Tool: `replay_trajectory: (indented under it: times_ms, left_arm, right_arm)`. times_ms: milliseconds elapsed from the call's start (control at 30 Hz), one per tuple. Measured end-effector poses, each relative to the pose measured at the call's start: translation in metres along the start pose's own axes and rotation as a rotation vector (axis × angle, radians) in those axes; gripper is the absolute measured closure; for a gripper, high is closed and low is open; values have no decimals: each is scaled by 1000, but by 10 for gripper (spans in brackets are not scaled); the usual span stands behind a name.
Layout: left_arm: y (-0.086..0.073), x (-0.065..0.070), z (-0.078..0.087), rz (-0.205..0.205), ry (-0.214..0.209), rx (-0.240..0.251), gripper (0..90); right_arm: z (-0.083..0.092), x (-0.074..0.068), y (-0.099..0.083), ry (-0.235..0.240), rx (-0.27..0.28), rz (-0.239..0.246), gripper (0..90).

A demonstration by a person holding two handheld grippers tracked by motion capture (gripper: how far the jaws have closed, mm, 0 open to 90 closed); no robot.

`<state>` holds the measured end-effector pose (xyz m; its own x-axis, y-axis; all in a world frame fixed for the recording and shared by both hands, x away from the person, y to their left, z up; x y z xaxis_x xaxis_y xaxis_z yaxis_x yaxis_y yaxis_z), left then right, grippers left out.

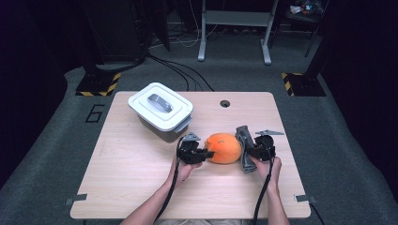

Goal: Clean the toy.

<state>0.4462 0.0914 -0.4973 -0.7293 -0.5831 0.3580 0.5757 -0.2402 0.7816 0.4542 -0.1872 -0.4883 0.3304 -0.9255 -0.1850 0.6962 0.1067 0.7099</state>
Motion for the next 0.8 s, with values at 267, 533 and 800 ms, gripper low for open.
replay_trajectory:
  times_ms: [267, 533, 800]
  left_arm:
    - [0, 0, 0, 2, -1, 2, 765]
    - [-1, -1, 1, 10, 5, -3, 762]
    - [-1, 1, 0, -2, 6, -2, 762]
  right_arm:
    - [-19, 5, -3, -22, -67, -2, 699]
    - [-10, 7, -3, -18, -51, -16, 699]
    - [48, -11, 15, 50, 115, 14, 700]
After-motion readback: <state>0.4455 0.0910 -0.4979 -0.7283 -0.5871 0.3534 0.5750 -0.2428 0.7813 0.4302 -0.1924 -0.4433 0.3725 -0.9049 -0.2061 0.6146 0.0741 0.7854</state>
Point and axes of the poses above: each handheld gripper's, and its own axes: z roughly backward along the jaws, y roughly out of its top, x roughly to its right, the point moved 1 cm from there along -z, roughly forward along the jaws, and after that the axes turned 1 degree about -y, right-handed, at the moved point
